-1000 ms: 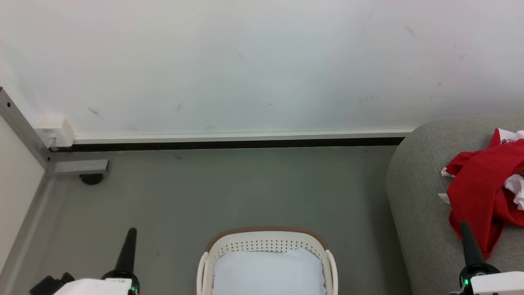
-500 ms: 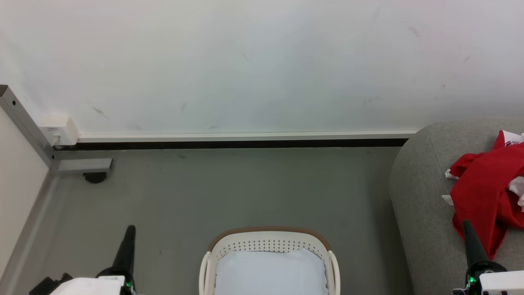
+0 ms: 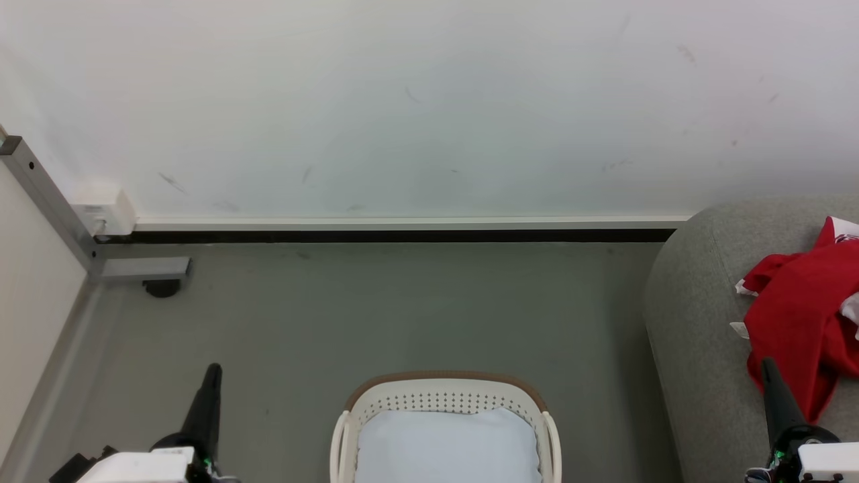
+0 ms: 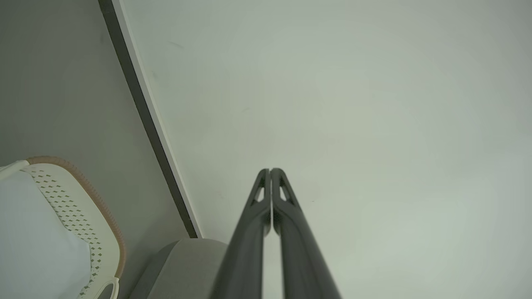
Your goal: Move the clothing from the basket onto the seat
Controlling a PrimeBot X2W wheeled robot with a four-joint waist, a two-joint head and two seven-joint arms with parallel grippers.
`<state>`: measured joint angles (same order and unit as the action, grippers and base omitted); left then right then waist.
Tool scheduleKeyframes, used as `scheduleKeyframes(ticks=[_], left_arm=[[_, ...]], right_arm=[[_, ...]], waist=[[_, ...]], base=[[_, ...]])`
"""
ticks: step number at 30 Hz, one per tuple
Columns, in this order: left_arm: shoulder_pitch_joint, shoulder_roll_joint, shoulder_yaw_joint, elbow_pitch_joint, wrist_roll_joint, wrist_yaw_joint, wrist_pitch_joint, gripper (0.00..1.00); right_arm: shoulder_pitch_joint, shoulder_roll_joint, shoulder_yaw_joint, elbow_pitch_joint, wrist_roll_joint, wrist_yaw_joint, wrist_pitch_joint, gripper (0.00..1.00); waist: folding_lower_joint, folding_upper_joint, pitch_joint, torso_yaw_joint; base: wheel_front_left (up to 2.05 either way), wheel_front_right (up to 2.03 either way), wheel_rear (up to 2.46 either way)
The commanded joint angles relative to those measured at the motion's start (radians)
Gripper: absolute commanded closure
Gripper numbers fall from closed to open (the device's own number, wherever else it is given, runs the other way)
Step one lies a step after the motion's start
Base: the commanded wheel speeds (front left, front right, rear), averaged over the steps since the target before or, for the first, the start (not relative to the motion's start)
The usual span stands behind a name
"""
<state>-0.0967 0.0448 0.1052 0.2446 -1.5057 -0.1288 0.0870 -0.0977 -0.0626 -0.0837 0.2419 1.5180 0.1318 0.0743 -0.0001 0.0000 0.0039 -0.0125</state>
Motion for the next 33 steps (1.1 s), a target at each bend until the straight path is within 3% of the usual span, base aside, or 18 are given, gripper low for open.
scheduleKeyframes(ticks=[1, 15, 33], left_arm=[[-0.011, 0.009, 0.005, -0.001, -0.018, -0.003, 0.006, 1.0], [-0.017, 0.009, 0.011, 0.002, -0.114, -0.004, 0.03, 1.0], [-0.016, 0.009, 0.011, 0.001, -0.113, -0.004, 0.031, 1.0]], right_arm=[[-0.011, 0.0, -0.007, 0.0, 0.024, -0.002, 0.007, 1.0], [-0.015, 0.004, -0.022, 0.004, 0.107, -0.002, 0.033, 1.0], [-0.015, 0.006, -0.025, 0.004, 0.101, -0.002, 0.037, 1.0]], waist=[[0.0001, 0.0, 0.0, 0.001], [0.0001, 0.0, -0.001, 0.012], [0.0001, 0.0, -0.001, 0.012]], base=[[0.0, 0.0, 0.0], [0.0, 0.0, 0.0], [0.0, 0.0, 0.0]])
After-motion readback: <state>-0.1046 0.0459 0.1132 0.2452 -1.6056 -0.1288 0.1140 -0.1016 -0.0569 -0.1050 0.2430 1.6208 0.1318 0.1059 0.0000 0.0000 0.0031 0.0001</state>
